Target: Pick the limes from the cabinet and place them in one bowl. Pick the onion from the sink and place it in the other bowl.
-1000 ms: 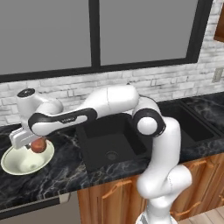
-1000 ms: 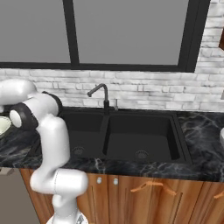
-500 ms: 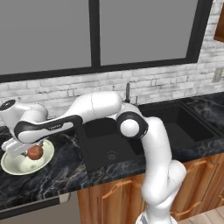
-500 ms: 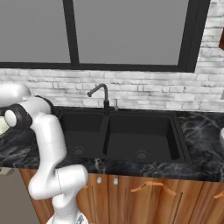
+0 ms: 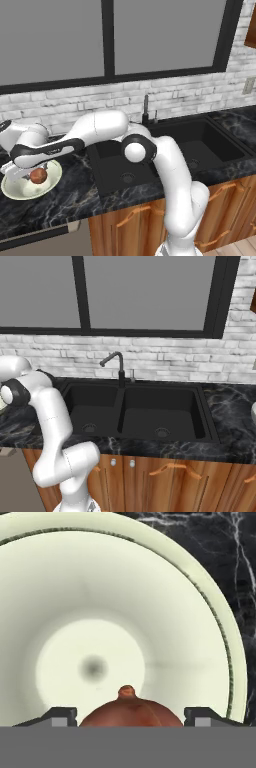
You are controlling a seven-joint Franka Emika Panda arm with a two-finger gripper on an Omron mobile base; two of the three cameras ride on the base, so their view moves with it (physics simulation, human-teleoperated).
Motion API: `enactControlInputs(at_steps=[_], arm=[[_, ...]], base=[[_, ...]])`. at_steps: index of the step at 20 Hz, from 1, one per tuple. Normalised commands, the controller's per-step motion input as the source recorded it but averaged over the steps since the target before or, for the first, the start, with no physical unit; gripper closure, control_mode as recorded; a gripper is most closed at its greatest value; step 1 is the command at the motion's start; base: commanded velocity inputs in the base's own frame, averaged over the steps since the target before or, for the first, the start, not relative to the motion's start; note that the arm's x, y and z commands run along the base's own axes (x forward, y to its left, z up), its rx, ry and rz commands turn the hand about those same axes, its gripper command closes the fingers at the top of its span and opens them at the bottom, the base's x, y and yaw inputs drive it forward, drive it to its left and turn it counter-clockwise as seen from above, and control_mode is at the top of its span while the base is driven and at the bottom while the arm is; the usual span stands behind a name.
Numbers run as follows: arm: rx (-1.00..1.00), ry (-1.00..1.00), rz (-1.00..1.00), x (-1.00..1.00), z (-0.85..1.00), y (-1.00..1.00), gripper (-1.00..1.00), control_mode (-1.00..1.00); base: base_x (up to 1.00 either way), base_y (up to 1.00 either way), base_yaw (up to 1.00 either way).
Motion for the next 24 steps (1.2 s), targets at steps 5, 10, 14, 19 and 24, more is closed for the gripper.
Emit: enactControlInputs(at_steps=[5,10,14,19,24], arm=[[0.0,-0.01,-0.02,0.2,-0.13,0.09,-1.0,-1.0],[0.0,0.01,-0.07,0.08,0.05,-0.03,-1.0,-1.0],[0.02,-0.01,-0.08,0.01,0.31,0.03,-1.0,-1.0],[0.03,0.0,-0.1,-0.2,0.66,-0.21,-1.0,-1.0],[0.03,0.0,-0.07,-0.54,0.1,-0.83,-1.0,-1.0]], base=[[0.0,0.0,0.0],[0.0,0.0,0.0],[0.0,0.0,0.0],[0.0,0.0,0.0],[0.0,0.0,0.0]])
